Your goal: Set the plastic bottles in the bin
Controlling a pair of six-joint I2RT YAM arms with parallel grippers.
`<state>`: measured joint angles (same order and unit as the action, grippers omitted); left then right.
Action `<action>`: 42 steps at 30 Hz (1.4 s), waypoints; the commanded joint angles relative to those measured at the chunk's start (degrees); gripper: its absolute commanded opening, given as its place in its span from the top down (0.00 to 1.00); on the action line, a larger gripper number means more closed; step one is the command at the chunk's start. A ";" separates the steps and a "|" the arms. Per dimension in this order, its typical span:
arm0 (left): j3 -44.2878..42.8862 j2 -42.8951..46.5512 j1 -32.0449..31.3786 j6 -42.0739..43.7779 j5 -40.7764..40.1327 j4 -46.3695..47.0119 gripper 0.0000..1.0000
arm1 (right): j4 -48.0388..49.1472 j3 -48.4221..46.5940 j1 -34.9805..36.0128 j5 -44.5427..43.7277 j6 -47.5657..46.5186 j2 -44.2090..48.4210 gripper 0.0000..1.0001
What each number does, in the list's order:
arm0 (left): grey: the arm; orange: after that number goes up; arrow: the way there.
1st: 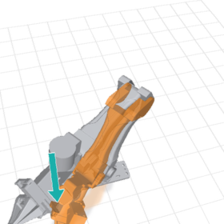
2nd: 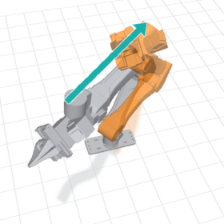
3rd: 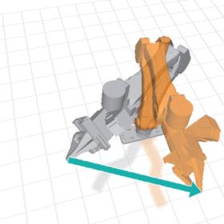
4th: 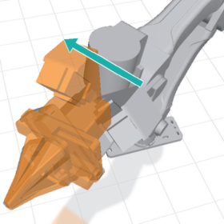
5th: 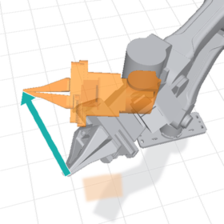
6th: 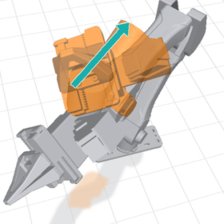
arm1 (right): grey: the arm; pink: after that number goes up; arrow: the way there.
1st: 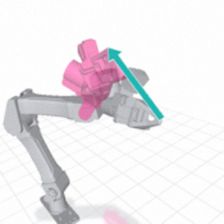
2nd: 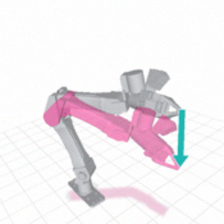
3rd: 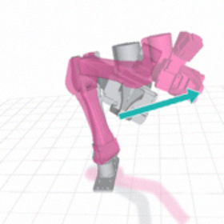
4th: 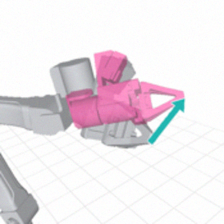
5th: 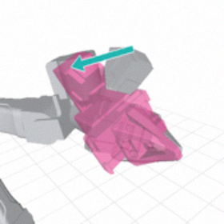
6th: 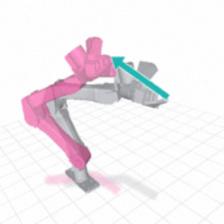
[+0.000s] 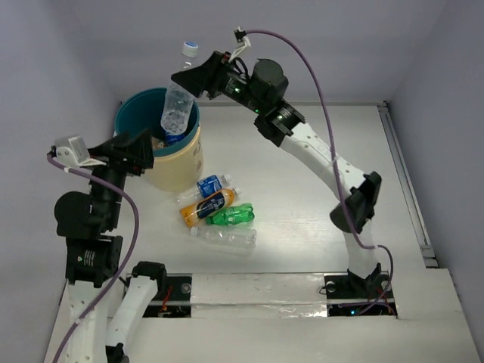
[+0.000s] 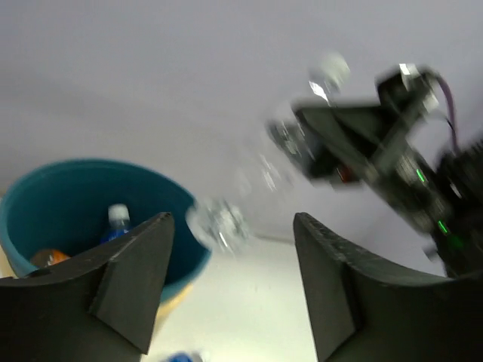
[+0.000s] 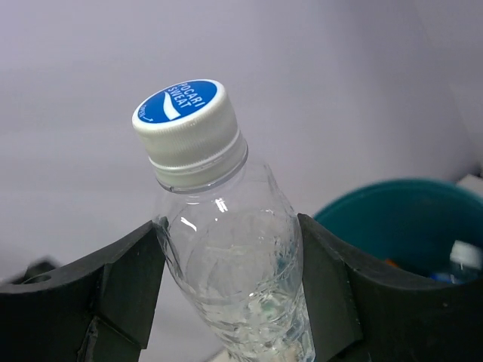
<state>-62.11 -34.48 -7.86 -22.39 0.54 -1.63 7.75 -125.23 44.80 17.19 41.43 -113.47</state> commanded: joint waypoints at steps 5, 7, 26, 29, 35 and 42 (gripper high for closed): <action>6.11 5.12 0.21 0.24 14.13 -11.72 0.41 | -2.21 -22.33 1.17 -5.67 0.32 -15.37 0.22; 6.99 5.83 0.21 0.51 17.29 -13.48 0.41 | -2.56 -21.73 1.70 -5.94 -2.30 -15.64 0.11; 7.09 -10.94 -41.23 2.97 0.35 -20.95 0.54 | -2.74 37.48 -1.64 -18.85 -19.55 38.08 0.76; 5.86 -18.94 -52.04 0.34 -14.28 -27.62 0.45 | -5.37 49.97 -3.05 -21.22 -19.37 49.69 0.72; 4.28 -28.18 -56.48 -1.08 -17.06 -33.61 0.14 | -11.17 65.35 -4.19 -26.77 -18.14 64.67 0.50; 2.69 -40.40 -58.76 2.79 -16.45 -37.83 0.02 | -15.22 70.29 -4.72 -26.33 -16.29 71.89 0.32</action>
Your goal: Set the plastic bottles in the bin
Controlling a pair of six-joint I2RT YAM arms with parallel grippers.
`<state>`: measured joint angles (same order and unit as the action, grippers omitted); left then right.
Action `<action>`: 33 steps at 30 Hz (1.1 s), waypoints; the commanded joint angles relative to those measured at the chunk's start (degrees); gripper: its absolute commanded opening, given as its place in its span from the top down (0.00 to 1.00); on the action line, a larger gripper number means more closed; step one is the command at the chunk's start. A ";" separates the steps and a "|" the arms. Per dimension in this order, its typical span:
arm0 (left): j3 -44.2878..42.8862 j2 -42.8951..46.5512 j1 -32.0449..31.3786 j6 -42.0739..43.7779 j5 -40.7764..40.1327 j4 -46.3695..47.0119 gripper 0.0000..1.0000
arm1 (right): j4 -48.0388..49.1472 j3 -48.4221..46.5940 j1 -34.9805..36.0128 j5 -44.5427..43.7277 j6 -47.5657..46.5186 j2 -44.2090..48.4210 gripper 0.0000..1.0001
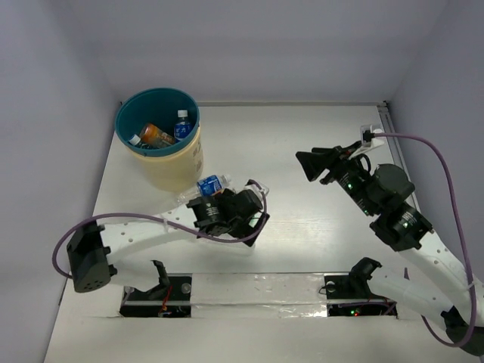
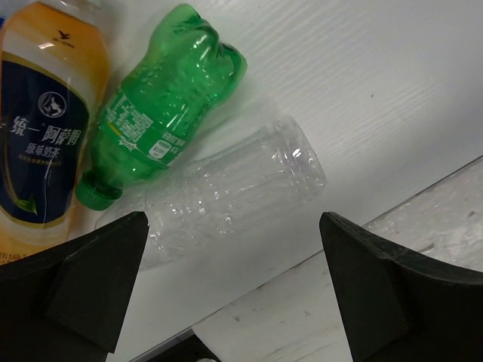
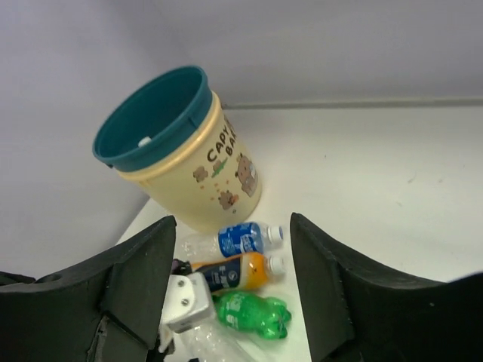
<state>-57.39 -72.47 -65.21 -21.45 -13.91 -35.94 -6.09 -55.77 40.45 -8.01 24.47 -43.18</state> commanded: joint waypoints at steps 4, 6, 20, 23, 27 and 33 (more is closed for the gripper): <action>-1.68 -3.73 -1.41 5.01 1.25 -2.03 0.01 | -1.91 3.12 -0.37 -0.60 1.19 2.83 0.31; -1.15 -5.22 -1.41 5.72 4.15 -2.46 0.01 | -2.08 3.47 -0.37 -0.43 1.20 3.28 0.31; -1.33 -12.96 -1.41 8.44 7.06 0.61 0.01 | -4.46 2.86 -0.37 0.72 1.72 4.24 0.30; -1.50 -14.98 -1.41 8.71 6.71 0.96 0.01 | -5.16 2.95 -0.37 0.63 1.81 4.86 0.30; -1.41 -17.52 -1.41 9.15 7.58 1.40 0.01 | -5.43 2.86 -0.37 0.45 1.81 4.51 0.29; -1.06 -18.94 -1.41 9.76 10.57 1.84 0.01 | -7.53 2.16 -0.37 -0.16 1.46 2.49 0.19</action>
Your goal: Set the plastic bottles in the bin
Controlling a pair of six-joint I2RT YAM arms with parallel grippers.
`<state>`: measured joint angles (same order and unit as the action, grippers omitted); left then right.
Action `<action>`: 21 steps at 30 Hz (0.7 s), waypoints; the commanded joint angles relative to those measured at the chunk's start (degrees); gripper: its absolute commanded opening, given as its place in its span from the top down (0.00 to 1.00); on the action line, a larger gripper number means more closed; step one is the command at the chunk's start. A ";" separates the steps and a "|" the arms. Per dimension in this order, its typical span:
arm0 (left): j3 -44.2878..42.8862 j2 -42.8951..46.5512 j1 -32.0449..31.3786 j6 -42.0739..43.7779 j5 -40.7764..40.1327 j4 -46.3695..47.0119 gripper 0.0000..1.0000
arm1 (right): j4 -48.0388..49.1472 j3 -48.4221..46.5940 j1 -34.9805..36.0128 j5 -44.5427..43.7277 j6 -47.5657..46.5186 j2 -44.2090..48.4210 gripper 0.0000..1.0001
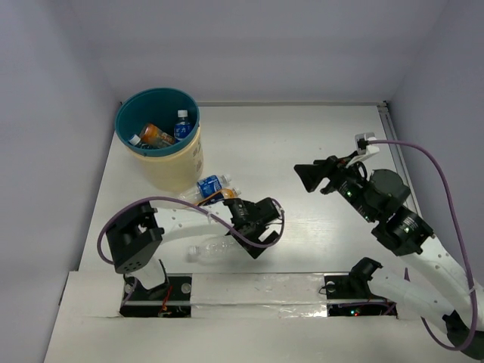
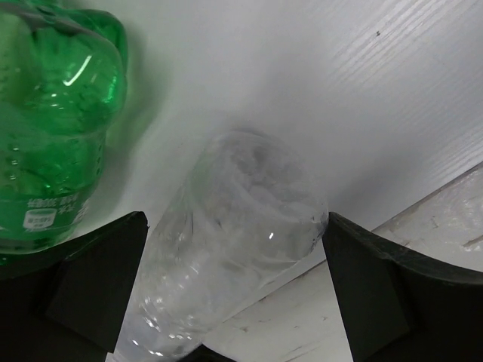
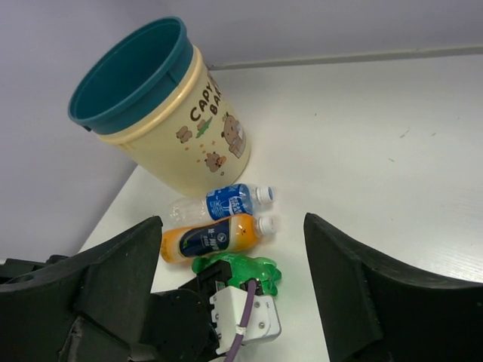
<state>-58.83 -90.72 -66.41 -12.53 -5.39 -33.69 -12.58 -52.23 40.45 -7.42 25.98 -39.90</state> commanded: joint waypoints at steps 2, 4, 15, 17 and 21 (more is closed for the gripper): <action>0.29 -0.95 -0.21 0.93 3.01 -0.50 0.01 | -1.57 -1.65 -0.37 -0.67 -0.22 -1.14 0.16; 0.20 -1.22 -0.21 1.11 3.63 -0.41 0.01 | -2.01 -1.91 -0.37 -0.93 -0.40 -1.32 0.14; 0.56 0.62 -0.21 0.58 5.12 0.21 0.58 | -3.15 -2.00 -0.37 -2.60 -0.84 -0.71 0.16; 0.21 1.68 -0.21 0.23 6.96 -0.06 0.64 | -3.68 -1.74 -0.37 -2.51 -0.93 -0.62 0.23; -3.29 8.25 -0.21 -0.91 7.67 -1.72 0.66 | -4.30 0.10 -0.37 -1.55 -1.10 -0.88 0.44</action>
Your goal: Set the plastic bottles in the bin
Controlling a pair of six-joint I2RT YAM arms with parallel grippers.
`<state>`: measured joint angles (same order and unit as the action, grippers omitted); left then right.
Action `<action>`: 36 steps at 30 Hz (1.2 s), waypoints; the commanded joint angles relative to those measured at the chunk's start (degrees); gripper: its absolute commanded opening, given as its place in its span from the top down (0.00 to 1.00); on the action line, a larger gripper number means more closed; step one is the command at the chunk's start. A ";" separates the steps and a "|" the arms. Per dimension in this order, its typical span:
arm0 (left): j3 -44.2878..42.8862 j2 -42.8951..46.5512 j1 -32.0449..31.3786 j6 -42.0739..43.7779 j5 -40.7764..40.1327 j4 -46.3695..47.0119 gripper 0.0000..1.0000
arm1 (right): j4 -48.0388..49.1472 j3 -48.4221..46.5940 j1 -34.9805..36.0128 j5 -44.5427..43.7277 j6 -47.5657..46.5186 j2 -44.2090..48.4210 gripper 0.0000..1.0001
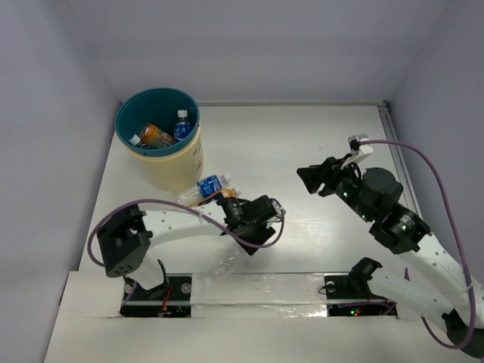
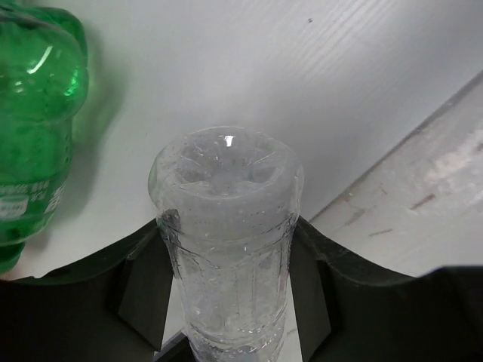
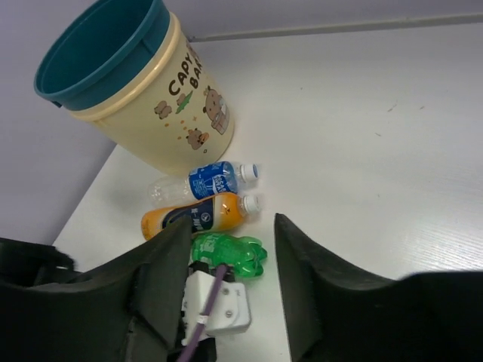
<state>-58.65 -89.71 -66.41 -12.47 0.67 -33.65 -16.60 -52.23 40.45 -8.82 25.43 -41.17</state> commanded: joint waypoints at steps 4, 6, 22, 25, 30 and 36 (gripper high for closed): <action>-9.01 14.20 -0.21 -2.64 -0.13 -3.87 0.66 | 1.65 2.73 -0.37 3.80 -2.04 0.03 0.62; -13.13 17.88 0.32 -3.70 -3.82 -4.76 0.65 | 2.80 3.71 -0.37 7.66 -2.84 0.30 0.64; -31.43 29.24 27.11 -2.47 -27.38 14.73 0.60 | 12.90 6.79 -0.37 30.78 -8.11 -13.90 0.67; -33.19 28.10 30.97 -1.77 -29.49 18.17 0.57 | 12.74 4.25 0.94 31.85 -10.91 -22.51 0.53; -37.31 23.54 38.89 -1.24 -28.97 20.99 0.53 | 10.63 -1.29 5.95 27.20 -15.84 -34.58 0.24; -40.22 17.92 49.17 -3.17 -24.40 22.49 0.53 | 5.97 -8.41 12.46 18.67 -21.20 -45.91 0.11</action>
<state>-96.64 -69.91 -20.58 -14.90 -26.13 -14.66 -9.43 -56.10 50.52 14.79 8.95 -84.49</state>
